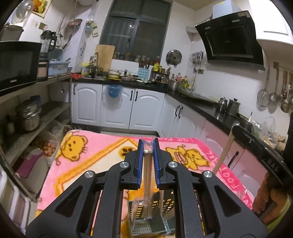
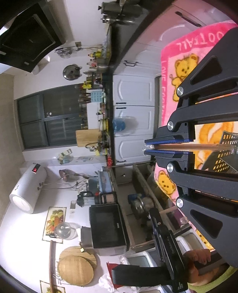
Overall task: Organize utensils
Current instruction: 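Lower the chopstick into the caddy and open the left gripper, then withdraw both tools from the caddy back over the last wrapped chopsticks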
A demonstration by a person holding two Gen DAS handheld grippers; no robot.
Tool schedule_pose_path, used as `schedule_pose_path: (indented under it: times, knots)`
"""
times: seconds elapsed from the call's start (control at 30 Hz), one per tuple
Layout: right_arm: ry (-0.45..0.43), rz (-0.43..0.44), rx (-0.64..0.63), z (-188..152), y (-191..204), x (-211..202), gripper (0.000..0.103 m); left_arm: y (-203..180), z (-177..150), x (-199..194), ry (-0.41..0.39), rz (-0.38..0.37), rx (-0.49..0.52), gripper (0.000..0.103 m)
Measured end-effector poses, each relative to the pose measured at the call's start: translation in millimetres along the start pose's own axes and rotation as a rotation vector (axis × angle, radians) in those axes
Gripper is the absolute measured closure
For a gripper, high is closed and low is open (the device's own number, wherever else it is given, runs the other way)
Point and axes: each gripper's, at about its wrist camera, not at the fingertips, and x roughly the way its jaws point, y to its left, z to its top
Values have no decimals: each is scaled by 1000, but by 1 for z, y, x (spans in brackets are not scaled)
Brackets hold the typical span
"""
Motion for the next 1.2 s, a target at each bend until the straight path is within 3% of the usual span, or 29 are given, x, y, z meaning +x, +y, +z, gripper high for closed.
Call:
schedule_pose_path:
  times: [0.73,0.83,1.2]
  knots:
    - [120,-7,63,-34,-4,15,95,-4,-27,16,63,-47,-8,96]
    - [132,-12,73,-37,-5,14,87,-4,-29,15,62,-52,-10,91]
    - [143,-18,75,-41,-5,3,73,-4,-34,8,64,-70,-22,73]
